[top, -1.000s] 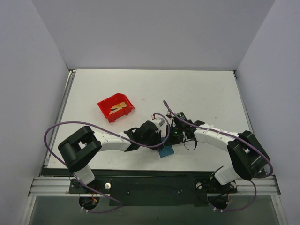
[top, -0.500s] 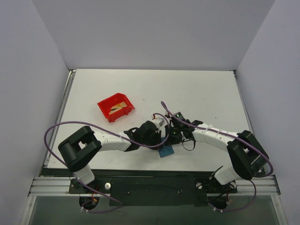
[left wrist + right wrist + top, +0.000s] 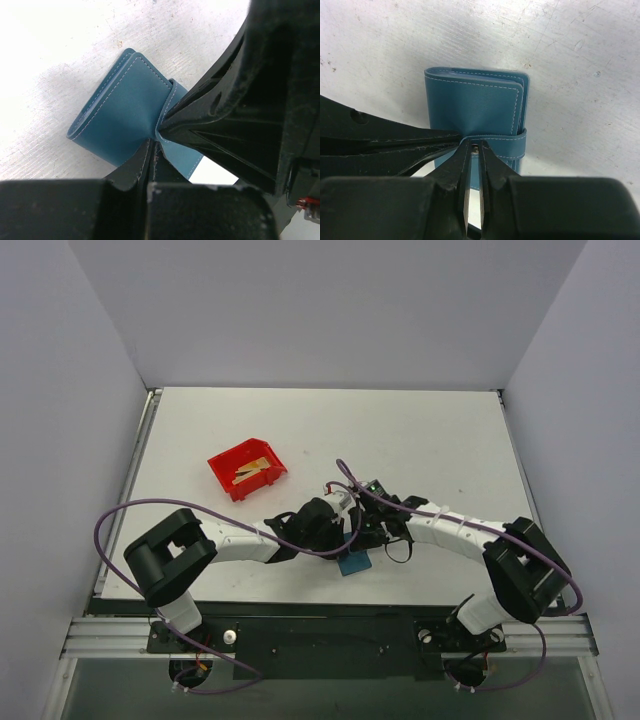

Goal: Put the credit cards into the card holder
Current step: Close the card holder at the center of the board.

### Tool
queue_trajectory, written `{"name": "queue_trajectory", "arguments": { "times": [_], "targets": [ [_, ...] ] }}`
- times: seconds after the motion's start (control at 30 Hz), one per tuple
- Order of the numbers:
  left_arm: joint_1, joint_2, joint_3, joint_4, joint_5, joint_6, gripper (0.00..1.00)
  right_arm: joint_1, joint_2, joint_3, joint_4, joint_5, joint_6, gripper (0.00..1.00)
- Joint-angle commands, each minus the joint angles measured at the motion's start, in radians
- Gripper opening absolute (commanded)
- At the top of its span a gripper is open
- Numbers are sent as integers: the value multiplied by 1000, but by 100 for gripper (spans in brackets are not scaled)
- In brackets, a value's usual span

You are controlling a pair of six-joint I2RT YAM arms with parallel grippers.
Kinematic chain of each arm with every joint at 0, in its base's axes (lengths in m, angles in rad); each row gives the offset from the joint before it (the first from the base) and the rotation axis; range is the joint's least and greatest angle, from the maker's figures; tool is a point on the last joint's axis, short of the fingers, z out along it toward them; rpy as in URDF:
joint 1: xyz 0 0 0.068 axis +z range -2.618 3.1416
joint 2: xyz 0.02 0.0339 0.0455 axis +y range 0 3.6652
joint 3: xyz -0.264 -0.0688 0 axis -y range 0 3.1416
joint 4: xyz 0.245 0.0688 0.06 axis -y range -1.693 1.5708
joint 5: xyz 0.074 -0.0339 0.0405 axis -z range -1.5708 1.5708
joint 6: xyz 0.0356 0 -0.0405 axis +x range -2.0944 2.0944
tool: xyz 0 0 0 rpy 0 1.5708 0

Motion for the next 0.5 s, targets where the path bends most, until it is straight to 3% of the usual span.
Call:
{"name": "queue_trajectory", "arguments": {
  "times": [0.0,0.47],
  "targets": [
    [-6,23,9,-50,-4,9,0,21,48,11,-83,103,-25,2],
    [-5,21,8,-50,-5,7,0,54,100,27,-101,164,-4,2]
  ]
}}
